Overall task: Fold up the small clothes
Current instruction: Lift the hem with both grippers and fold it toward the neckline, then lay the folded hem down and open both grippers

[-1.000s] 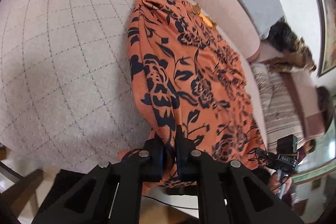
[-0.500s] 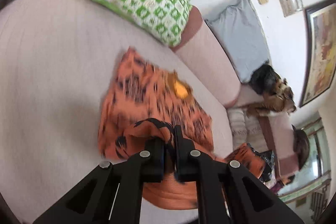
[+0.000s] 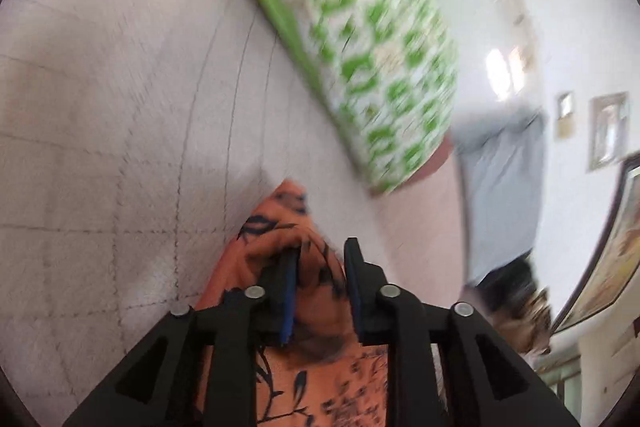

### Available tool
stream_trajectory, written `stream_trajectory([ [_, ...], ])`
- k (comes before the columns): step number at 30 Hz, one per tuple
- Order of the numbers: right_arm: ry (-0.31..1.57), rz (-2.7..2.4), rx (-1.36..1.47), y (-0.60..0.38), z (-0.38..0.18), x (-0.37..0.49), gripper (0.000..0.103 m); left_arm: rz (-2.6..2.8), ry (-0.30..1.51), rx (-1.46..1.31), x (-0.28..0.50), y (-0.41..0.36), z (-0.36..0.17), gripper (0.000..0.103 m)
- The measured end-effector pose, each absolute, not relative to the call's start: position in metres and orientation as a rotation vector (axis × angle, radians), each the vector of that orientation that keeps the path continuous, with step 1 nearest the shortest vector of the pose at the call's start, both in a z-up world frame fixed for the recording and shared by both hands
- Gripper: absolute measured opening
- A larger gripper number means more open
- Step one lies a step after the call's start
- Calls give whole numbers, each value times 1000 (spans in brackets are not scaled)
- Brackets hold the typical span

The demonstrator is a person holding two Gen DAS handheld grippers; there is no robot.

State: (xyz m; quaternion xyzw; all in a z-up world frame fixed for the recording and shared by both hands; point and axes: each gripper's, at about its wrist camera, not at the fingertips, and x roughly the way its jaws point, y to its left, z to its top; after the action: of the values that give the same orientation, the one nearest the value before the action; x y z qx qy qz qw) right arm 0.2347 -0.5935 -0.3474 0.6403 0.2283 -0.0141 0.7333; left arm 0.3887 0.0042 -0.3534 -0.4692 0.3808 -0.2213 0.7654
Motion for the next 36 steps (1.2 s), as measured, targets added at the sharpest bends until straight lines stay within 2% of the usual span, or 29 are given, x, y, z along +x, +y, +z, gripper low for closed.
stream_trajectory([
  [1, 468, -26, 1398, -596, -341, 230, 31, -450, 763, -1025, 380, 13, -344, 45],
  [2, 429, -56, 1372, -597, -332, 222, 44, -388, 653, -1026, 360, 26, -329, 66],
  [3, 396, -93, 1350, -598, -326, 213, 88, -350, 583, -1020, 345, 34, -318, 78],
  [4, 354, -133, 1331, -598, -318, 204, 101, -321, 534, -994, 329, 40, -306, 80],
  [7, 242, -168, 1269, -595, -292, 178, 101, -305, 622, -844, 301, 35, -283, 80],
  [11, 367, -99, 1088, -551, -262, 195, 99, -286, 709, -748, 262, 3, -292, 80],
  [14, 579, -11, 885, -473, -259, 239, 84, -244, 838, -681, 253, -26, -320, 80],
  [16, 679, 56, 773, -423, -265, 265, 66, -177, 913, -606, 251, -37, -338, 80],
  [19, 794, 133, 604, -353, -274, 293, 56, -100, 951, -562, 256, -40, -356, 80],
  [27, 1017, 187, 369, -255, -310, 392, 56, -37, 983, -585, 280, -23, -361, 79],
  [30, 1002, 131, 251, -231, -306, 445, 58, -32, 989, -582, 287, -20, -360, 79],
  [32, 1002, 111, 290, -231, -302, 484, 58, -31, 997, -560, 291, -21, -360, 79],
  [36, 889, 42, 482, -263, -289, 522, 58, -40, 1015, -557, 293, -22, -359, 79],
])
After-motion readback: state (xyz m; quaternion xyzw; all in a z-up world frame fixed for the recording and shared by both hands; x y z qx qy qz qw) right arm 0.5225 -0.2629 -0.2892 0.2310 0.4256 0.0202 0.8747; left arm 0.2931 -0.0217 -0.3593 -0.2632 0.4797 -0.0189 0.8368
